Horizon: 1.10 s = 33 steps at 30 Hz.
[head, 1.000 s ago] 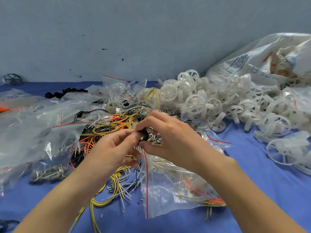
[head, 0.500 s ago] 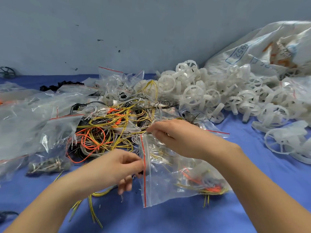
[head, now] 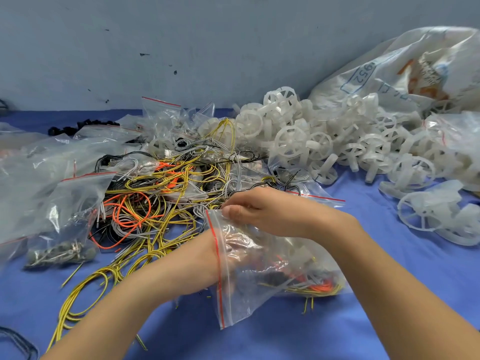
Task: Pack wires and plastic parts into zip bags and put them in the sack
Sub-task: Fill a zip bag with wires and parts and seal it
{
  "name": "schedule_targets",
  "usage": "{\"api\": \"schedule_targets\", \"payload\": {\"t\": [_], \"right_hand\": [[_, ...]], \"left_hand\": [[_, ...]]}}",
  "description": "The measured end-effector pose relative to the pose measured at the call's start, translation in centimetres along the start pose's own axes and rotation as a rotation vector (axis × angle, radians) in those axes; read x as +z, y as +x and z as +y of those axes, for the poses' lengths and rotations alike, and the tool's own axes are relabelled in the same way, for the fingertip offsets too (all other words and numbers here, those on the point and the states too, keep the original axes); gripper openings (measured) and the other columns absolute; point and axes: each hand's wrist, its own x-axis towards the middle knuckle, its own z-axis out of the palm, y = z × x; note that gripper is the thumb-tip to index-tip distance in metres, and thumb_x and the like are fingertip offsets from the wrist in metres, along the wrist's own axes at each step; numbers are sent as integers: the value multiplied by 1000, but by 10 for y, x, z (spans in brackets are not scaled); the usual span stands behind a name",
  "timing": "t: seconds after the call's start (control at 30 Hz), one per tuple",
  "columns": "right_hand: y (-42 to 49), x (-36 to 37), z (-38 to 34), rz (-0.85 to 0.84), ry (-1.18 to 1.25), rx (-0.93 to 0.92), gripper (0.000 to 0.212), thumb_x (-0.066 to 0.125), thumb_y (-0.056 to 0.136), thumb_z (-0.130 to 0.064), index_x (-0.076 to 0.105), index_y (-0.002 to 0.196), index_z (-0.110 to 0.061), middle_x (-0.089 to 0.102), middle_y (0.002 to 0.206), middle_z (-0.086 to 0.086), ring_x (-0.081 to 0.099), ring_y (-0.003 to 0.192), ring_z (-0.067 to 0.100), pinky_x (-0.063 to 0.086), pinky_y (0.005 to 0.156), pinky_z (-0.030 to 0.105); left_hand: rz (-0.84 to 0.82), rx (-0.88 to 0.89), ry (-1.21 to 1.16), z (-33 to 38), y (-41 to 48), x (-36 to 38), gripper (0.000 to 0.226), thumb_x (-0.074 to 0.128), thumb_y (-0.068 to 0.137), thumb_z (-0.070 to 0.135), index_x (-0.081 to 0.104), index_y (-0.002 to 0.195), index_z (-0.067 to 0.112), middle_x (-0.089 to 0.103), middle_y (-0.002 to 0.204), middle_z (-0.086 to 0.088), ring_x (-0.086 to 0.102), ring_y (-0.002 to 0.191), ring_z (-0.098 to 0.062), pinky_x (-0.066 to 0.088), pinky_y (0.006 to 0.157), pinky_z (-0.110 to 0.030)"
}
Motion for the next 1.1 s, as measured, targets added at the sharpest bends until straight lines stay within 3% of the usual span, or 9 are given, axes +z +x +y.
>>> {"api": "schedule_targets", "payload": {"t": [0.07,0.17,0.23,0.4,0.6,0.73,0.83,0.93,1.1], "right_hand": [[1,-1,4,-6,15,2,32,49,99,-47,67,105,-22,69,93,-7,63,89,15,52,84,39],[3,-2,10,2,66,-5,24,57,96,-44,67,94,-23,62,76,-12,56,70,9,47,68,32],[4,-4,13,54,120,-25,21,59,95,-42,66,92,-23,60,72,-8,50,65,4,43,64,29],[5,-18,16,310,307,-48,15,63,94,-39,66,81,-32,62,69,-20,58,65,3,48,65,28],[-3,-45,10,640,489,-103,9,66,93,-24,70,89,-17,63,73,-7,56,59,1,44,56,13],[-14,-61,-3,797,492,-157,10,68,92,-21,69,83,-23,62,69,-5,55,60,8,49,60,32],[-26,-75,-20,895,548,-285,7,68,91,-23,68,84,-26,65,69,-10,59,60,9,55,62,38],[-34,-83,-27,962,670,-337,4,67,92,-21,68,89,-21,66,73,-7,61,60,11,56,60,33],[-27,-59,-28,921,737,-228,12,65,93,-19,68,82,-24,63,72,-7,57,62,12,52,63,37]], "left_hand": [[-24,-6,-94,5,-4,-6,17,51,95,-1,62,106,-8,65,99,-33,63,86,-43,49,73,-39],[-91,-18,-303,7,-11,-18,24,48,101,12,66,88,6,63,61,-15,56,46,-20,44,45,-23],[-77,-40,-374,7,-17,-29,33,48,100,33,67,77,20,53,57,-3,41,35,-14,32,37,-18],[-1,-26,-519,9,-25,-49,49,55,81,69,76,92,26,49,62,5,43,46,-12,42,42,-25],[141,218,-83,10,-29,-44,27,62,79,56,69,102,44,59,107,22,61,97,5,44,78,-6],[344,273,-176,21,-26,-48,14,64,80,39,72,89,33,70,92,-5,62,70,-2,46,62,-9],[634,455,-99,38,-33,-70,14,66,85,48,72,92,37,71,78,4,60,56,-2,45,51,-8],[838,581,18,57,-40,-91,17,63,89,55,68,97,40,69,83,9,64,62,-16,53,53,-27],[941,530,285,65,-47,-96,8,62,90,44,64,94,38,65,91,23,60,73,8,39,60,0]]}}
